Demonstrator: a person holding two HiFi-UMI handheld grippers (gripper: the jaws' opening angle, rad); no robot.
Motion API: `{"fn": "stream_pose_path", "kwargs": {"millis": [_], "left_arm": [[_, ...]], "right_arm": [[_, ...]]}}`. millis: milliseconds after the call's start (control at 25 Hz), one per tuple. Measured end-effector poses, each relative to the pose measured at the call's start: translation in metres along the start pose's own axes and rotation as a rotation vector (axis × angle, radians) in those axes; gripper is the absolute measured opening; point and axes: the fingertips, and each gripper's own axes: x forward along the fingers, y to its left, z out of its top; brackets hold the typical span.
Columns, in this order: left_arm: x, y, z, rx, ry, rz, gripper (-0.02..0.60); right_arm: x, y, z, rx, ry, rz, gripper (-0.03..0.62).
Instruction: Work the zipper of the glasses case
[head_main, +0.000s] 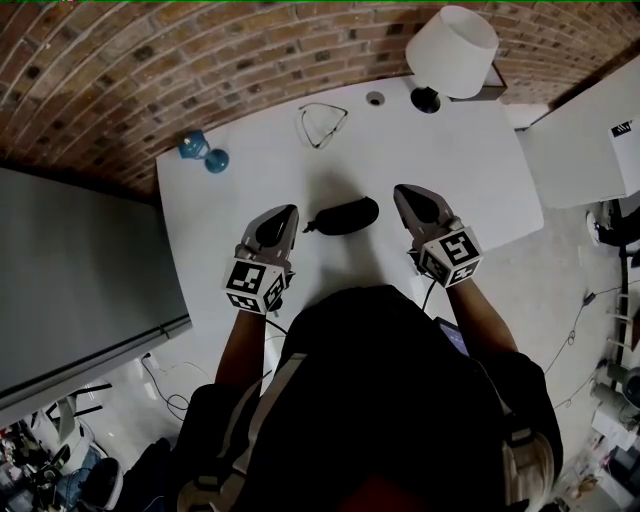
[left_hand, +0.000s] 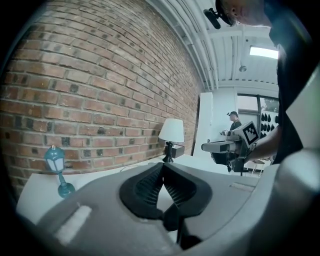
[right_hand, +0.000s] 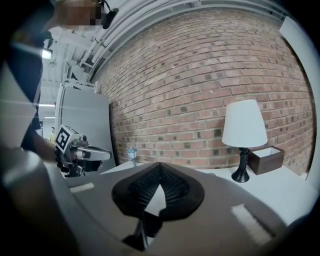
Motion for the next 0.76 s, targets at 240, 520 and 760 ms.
{"fn": "stream_pose_path", "kwargs": {"millis": [240,520,760], "left_arm": [[0.0050,-0.0002,0.0017,-0.004,-0.005,-0.006,0.008],[0.0061,0.0000,0.0054,-0.010,-0.018,0.001,0.008],[0.0094,-0.0005,0.0072,-0.022,-0.018,0.001,0.008]], "right_arm": [[0.0024,-0.0039,0.0017,0.007,-0.002,0.004,0.003],[0.0058,-0.0029,0.0017,0.001,0.002,0.022,0.003],[0.0080,-0.0039,0.0022,0.002,0.004,0.030,0.003]]}}
